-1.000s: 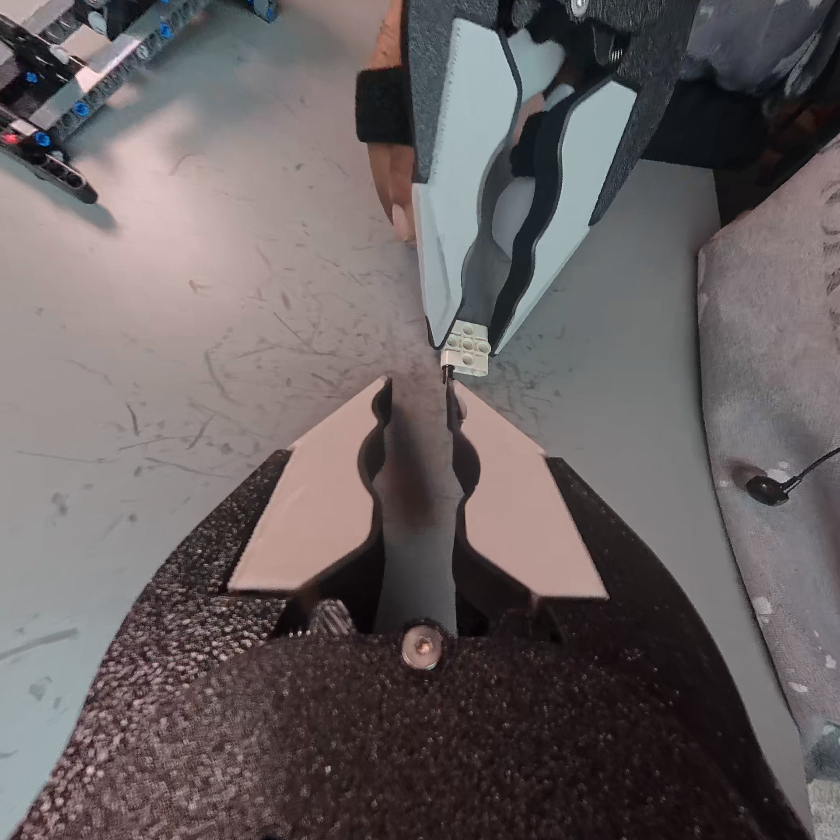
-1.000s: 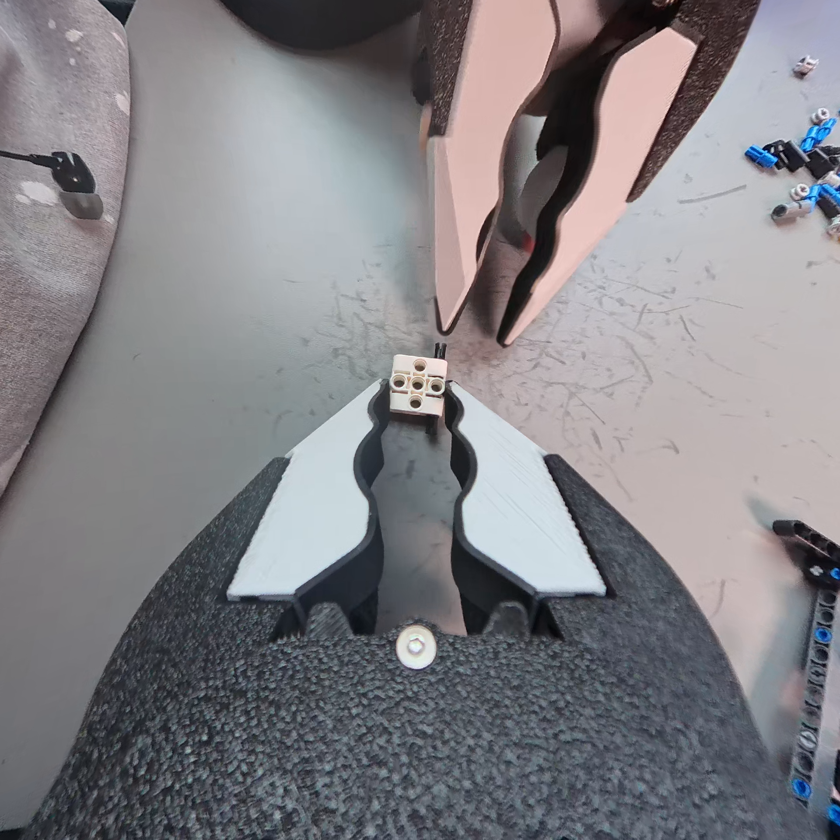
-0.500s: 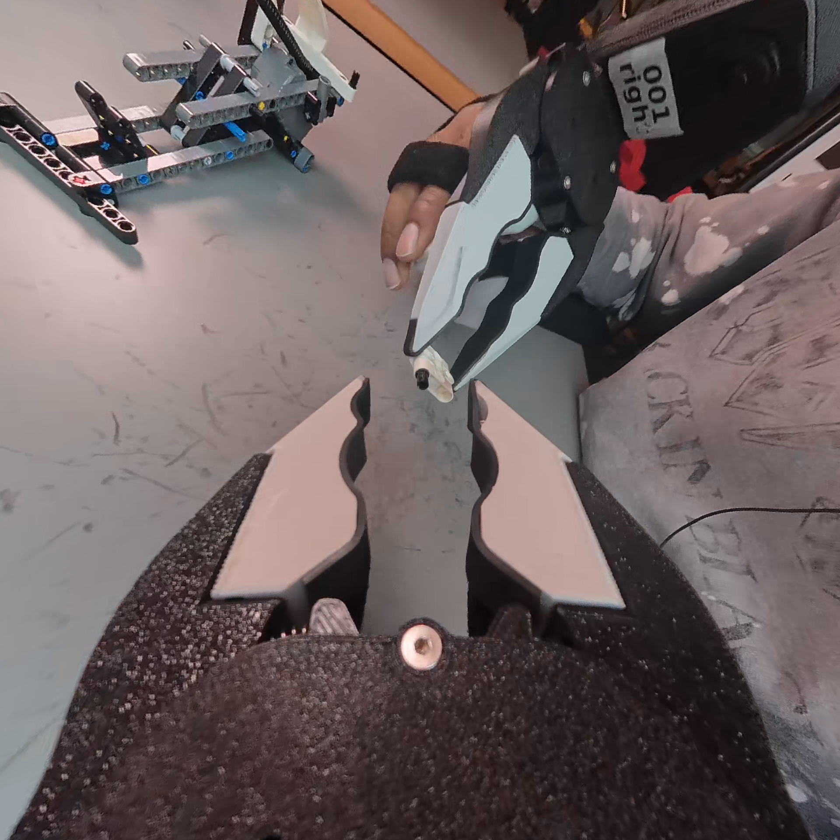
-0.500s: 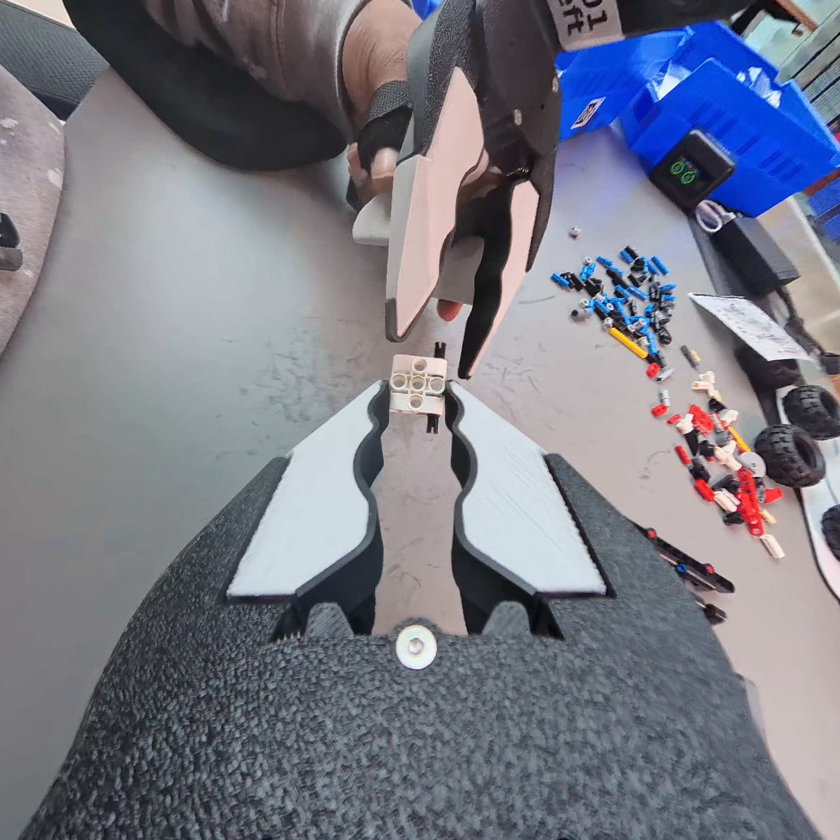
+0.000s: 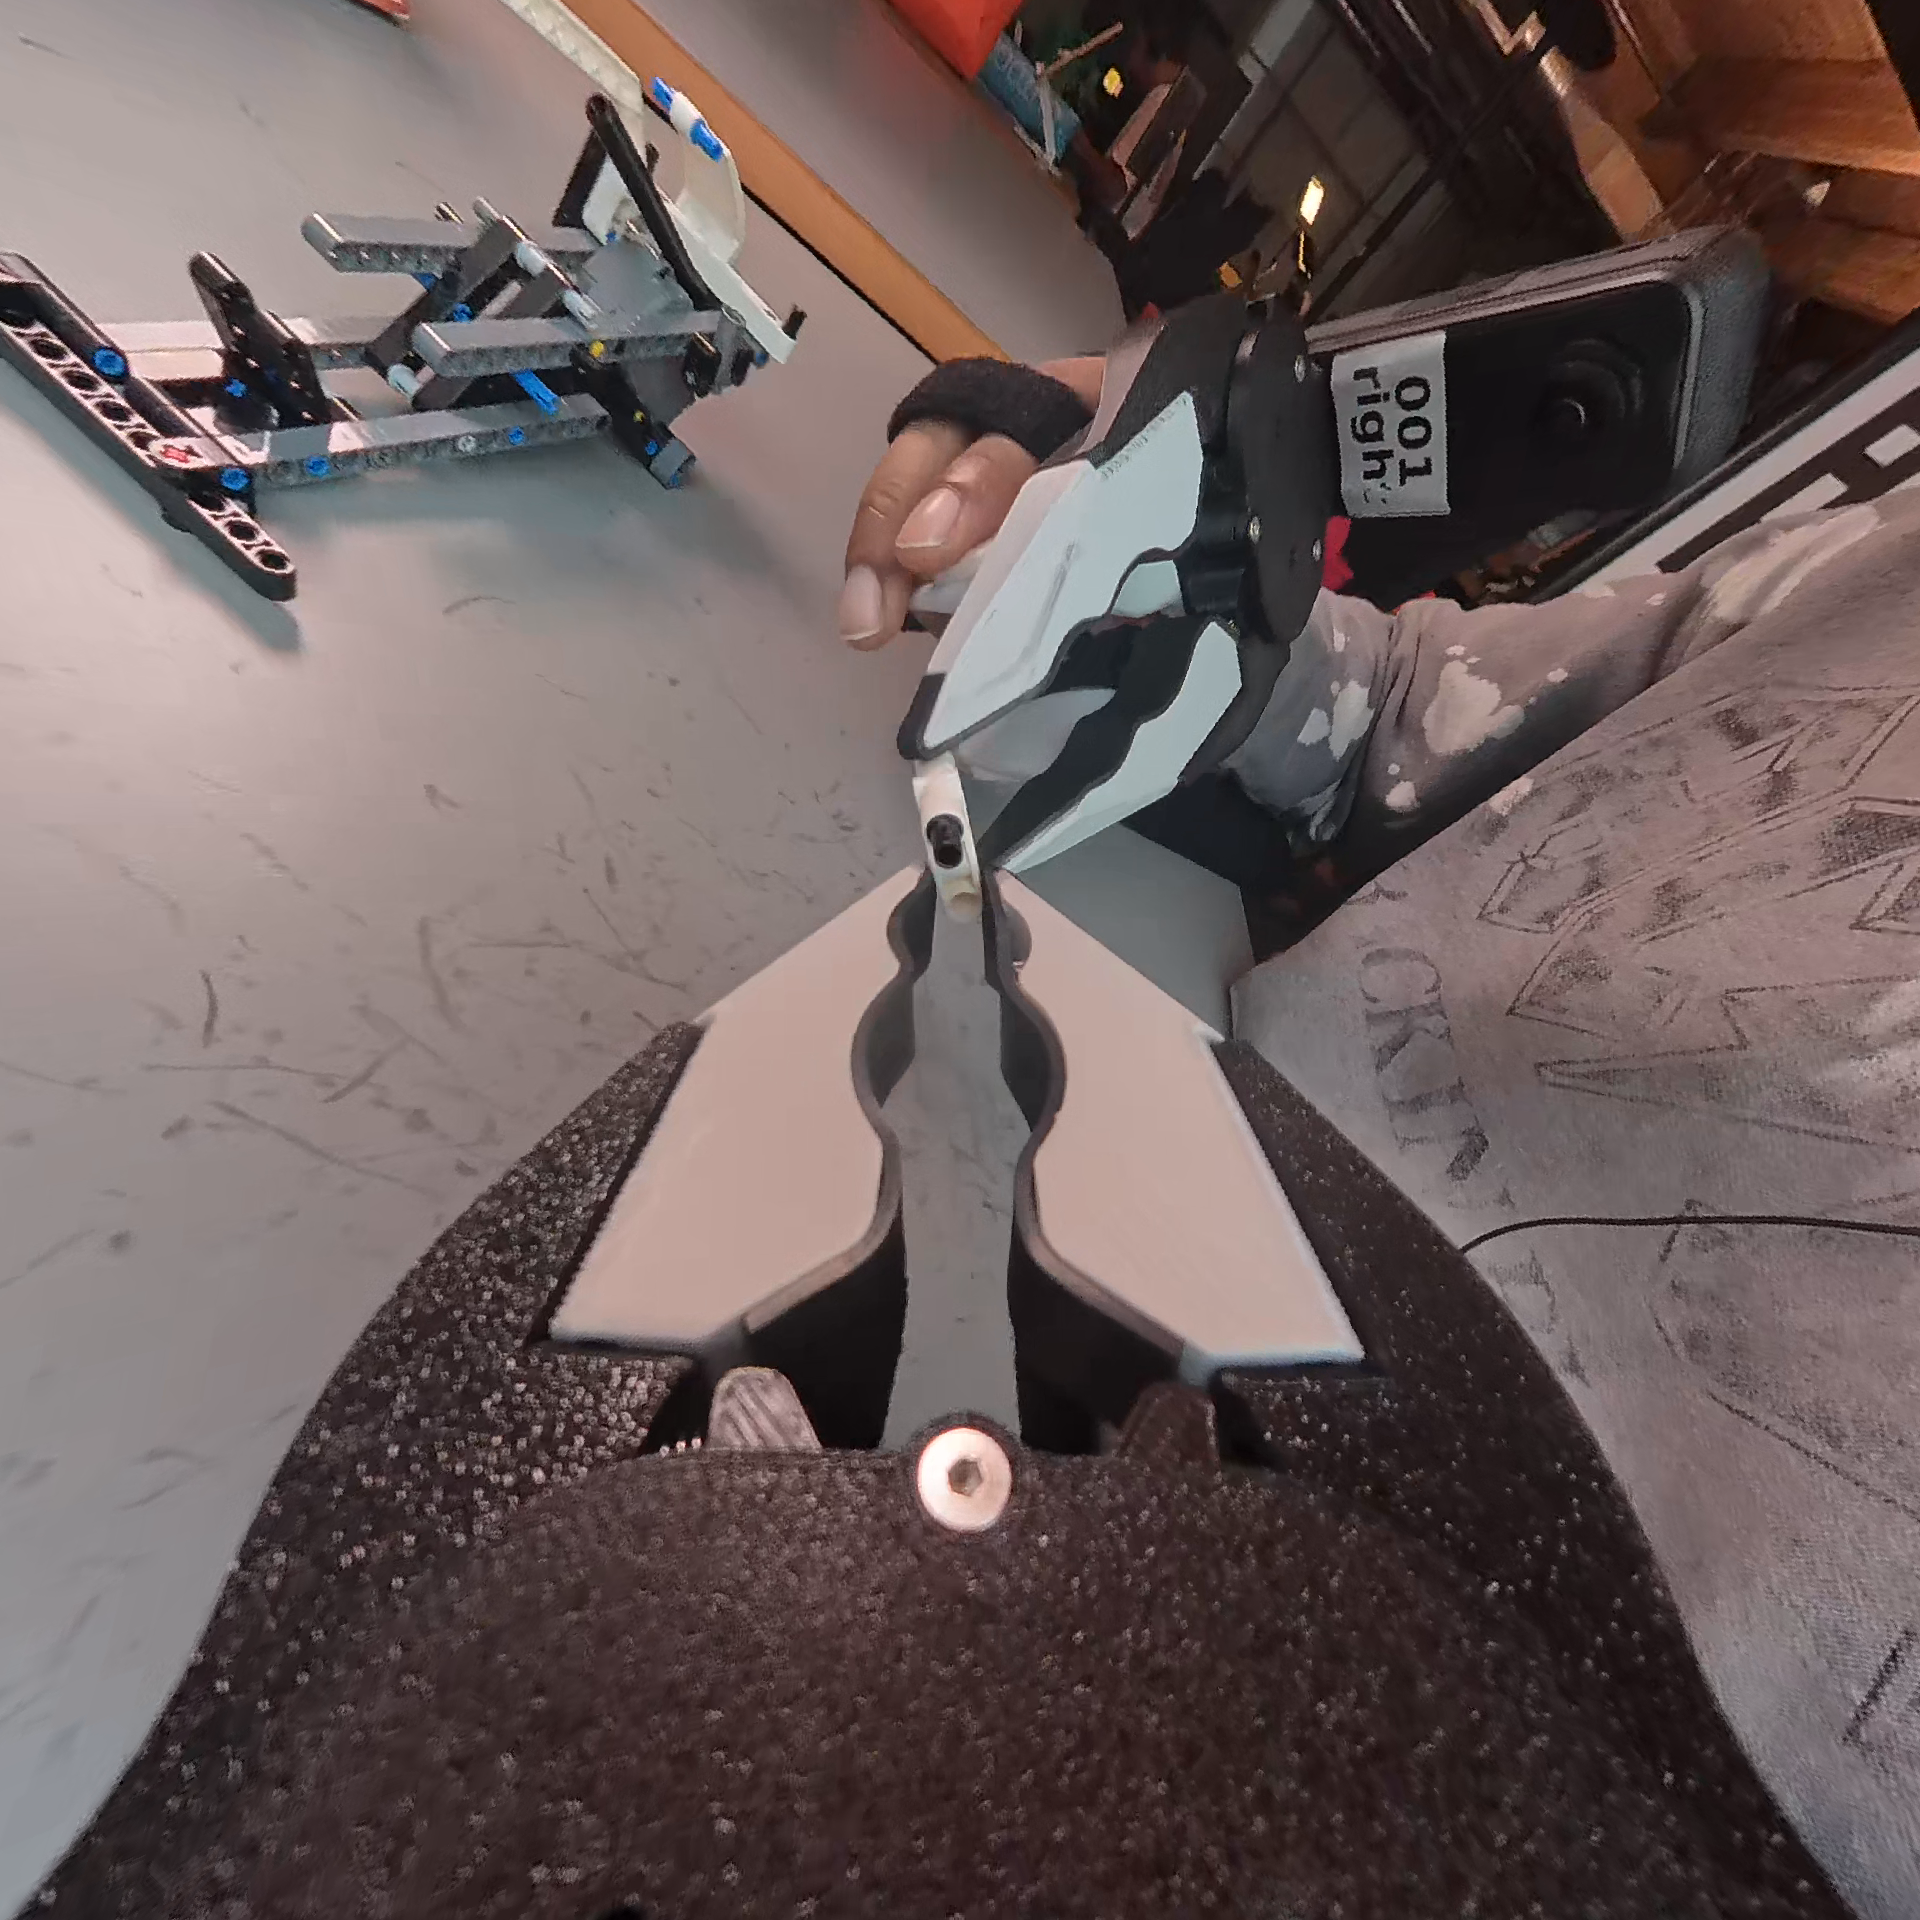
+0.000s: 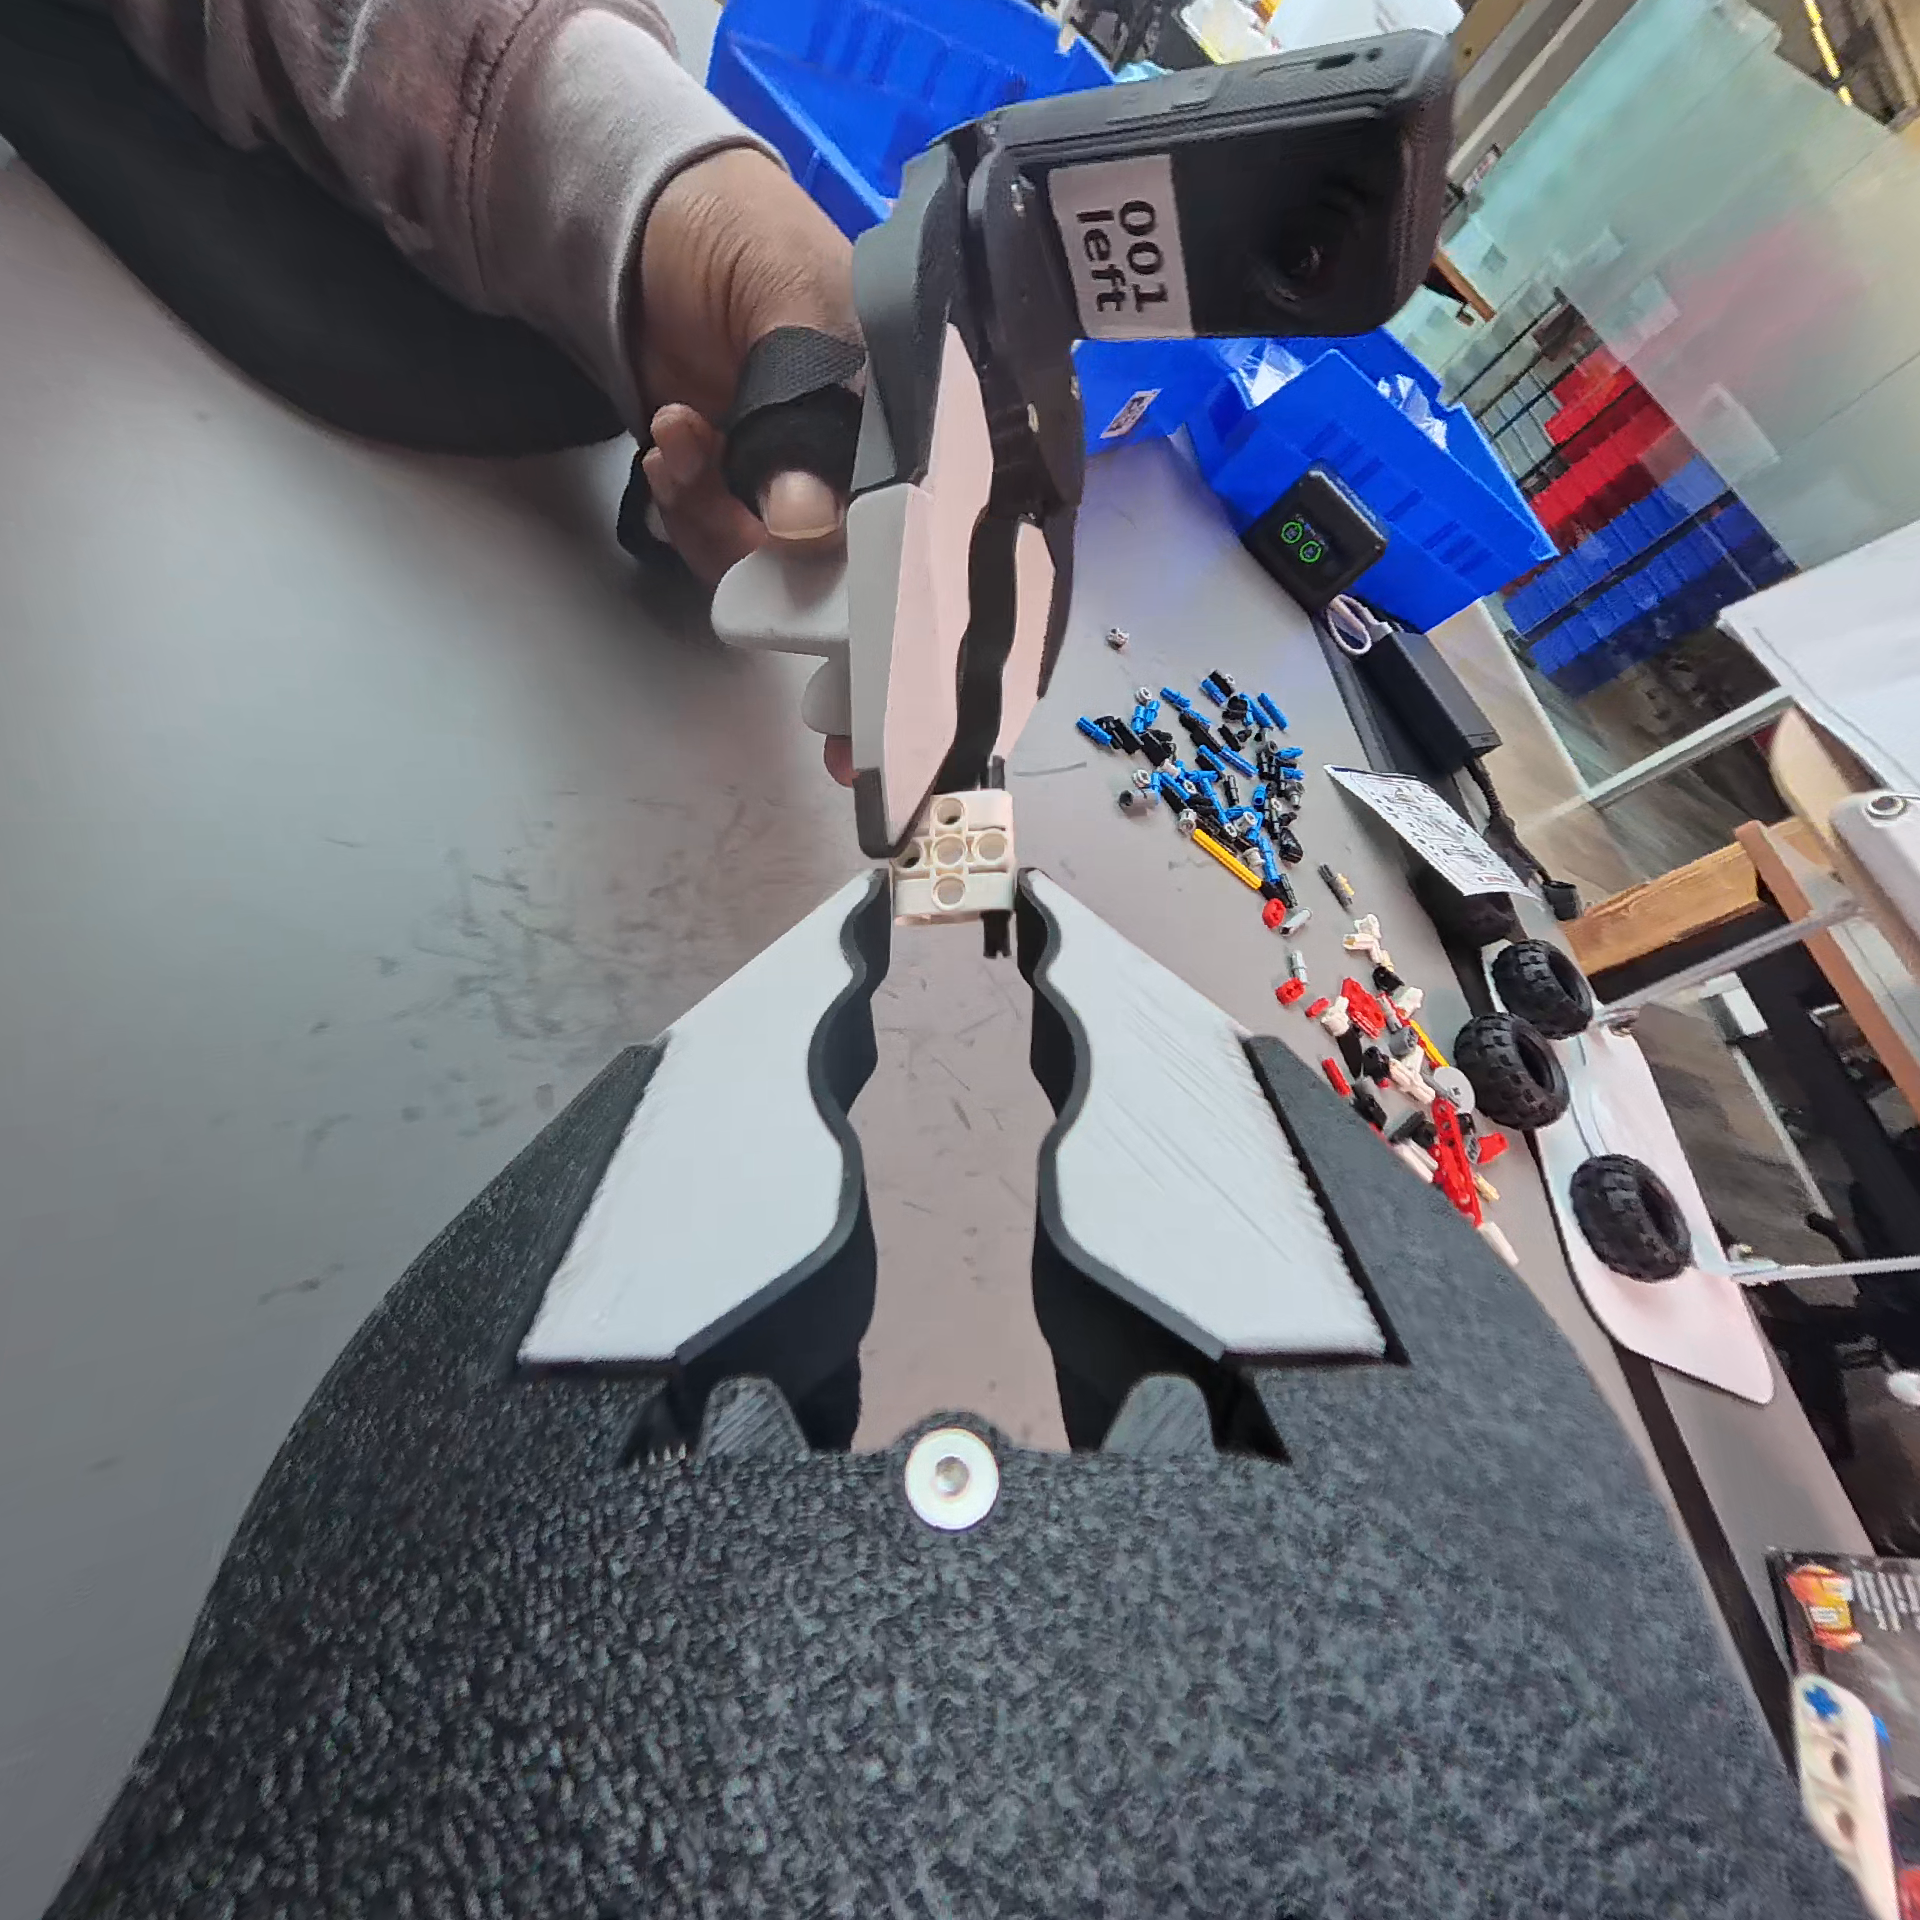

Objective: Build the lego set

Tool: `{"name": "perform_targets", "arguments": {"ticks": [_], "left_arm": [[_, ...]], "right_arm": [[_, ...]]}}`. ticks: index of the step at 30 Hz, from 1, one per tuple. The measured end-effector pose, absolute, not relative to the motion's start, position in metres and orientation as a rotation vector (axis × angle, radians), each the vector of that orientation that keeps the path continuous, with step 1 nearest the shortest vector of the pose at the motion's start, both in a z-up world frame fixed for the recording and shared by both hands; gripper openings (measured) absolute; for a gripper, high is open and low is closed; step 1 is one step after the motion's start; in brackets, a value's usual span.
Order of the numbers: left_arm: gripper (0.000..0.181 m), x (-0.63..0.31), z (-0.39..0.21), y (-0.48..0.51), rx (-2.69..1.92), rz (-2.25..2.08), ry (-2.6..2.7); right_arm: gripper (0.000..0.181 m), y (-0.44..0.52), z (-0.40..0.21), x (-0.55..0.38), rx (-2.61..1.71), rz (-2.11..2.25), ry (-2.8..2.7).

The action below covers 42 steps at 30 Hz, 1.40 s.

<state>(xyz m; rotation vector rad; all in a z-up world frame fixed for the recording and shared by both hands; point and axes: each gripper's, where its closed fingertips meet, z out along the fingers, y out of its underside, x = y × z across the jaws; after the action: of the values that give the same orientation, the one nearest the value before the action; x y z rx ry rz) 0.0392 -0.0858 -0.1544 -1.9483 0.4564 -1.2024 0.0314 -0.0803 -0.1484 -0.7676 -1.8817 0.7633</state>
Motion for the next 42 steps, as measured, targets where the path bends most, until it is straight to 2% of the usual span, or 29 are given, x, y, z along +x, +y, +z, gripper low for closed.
{"name": "perform_targets", "arguments": {"ticks": [4,8,11,14,17,18,20,26,30,31,34,37,42], "left_arm": [[0.008,0.017,-0.142,-0.073,-1.88,-1.204,0.299],[0.008,-0.002,-0.137,-0.062,-1.836,-1.193,0.155],[0.008,-0.007,-0.137,-0.059,-1.826,-1.194,0.118],[0.008,-0.004,-0.138,-0.059,-1.833,-1.192,0.128],[0.008,-0.002,-0.141,-0.06,-1.844,-1.185,0.141],[0.008,-0.002,-0.141,-0.059,-1.845,-1.182,0.141],[0.008,-0.003,-0.14,-0.059,-1.839,-1.171,0.137],[0.008,-0.007,-0.138,-0.059,-1.824,-1.161,0.118],[0.008,-0.006,-0.138,-0.059,-1.824,-1.157,0.125],[0.008,-0.005,-0.138,-0.06,-1.825,-1.155,0.13],[0.008,-0.004,-0.139,-0.06,-1.83,-1.153,0.14],[0.008,-0.001,-0.139,-0.061,-1.835,-1.159,0.154],[0.008,0.003,-0.14,-0.063,-1.841,-1.167,0.17]], "right_arm": [[0.039,-0.05,-0.121,0.039,-0.911,0.873,-1.744],[0.069,0.035,-0.086,0.073,-1.141,0.767,-1.558],[0.093,0.105,-0.113,0.115,-1.346,0.524,-1.557],[0.112,0.127,-0.17,0.138,-1.608,0.639,-1.618],[0.108,0.122,-0.202,0.129,-1.685,0.762,-1.662],[0.097,0.122,-0.203,0.124,-1.674,0.753,-1.665],[0.096,0.114,-0.204,0.115,-1.694,0.732,-1.695],[0.096,0.066,-0.208,0.091,-1.753,0.549,-1.683],[0.11,0.011,-0.211,0.081,-1.738,0.592,-1.753],[0.109,-0.001,-0.21,0.079,-1.721,0.623,-1.772],[0.084,-0.025,-0.206,0.075,-1.65,0.686,-1.798],[0.051,-0.028,-0.203,0.071,-1.545,0.664,-1.799],[0.049,-0.039,-0.202,0.063,-1.44,0.686,-1.844]]}}
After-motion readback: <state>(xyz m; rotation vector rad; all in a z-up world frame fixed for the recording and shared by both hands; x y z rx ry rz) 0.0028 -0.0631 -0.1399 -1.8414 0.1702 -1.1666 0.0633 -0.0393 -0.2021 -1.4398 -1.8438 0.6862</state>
